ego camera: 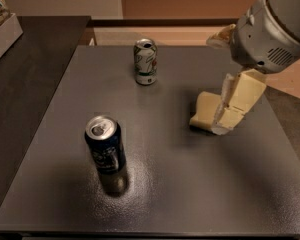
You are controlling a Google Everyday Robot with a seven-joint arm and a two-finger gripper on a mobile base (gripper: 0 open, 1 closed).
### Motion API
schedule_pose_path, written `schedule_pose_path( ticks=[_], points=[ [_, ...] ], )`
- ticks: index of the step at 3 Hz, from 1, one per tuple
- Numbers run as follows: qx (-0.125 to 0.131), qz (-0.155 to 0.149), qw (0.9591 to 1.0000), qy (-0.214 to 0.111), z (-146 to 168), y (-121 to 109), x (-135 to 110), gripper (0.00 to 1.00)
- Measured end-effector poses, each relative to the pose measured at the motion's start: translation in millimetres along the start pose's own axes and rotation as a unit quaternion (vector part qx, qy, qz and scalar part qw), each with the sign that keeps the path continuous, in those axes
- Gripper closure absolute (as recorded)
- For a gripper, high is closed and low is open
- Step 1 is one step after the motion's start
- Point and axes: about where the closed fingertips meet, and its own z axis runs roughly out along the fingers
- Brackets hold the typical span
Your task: Knock pepsi can over
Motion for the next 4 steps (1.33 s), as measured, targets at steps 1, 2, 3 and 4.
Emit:
schedule_pose_path(
  ticks=[1, 2, 3, 4],
  points=[
    [0.002, -0.016, 0.9991, -0.038, 23.1, 6.8, -30.2, 0.00],
    [-0.001, -0.024, 0.9965, -0.080, 42.6, 17.8, -57.2, 0.00],
    [-0.025, -0.031, 0.9924, -0.117, 63.7, 33.3, -83.1, 0.00],
    [-0.060, -0.037, 0.9857, -0.153, 84.4, 52.9, -104.7, 0.00]
  ],
)
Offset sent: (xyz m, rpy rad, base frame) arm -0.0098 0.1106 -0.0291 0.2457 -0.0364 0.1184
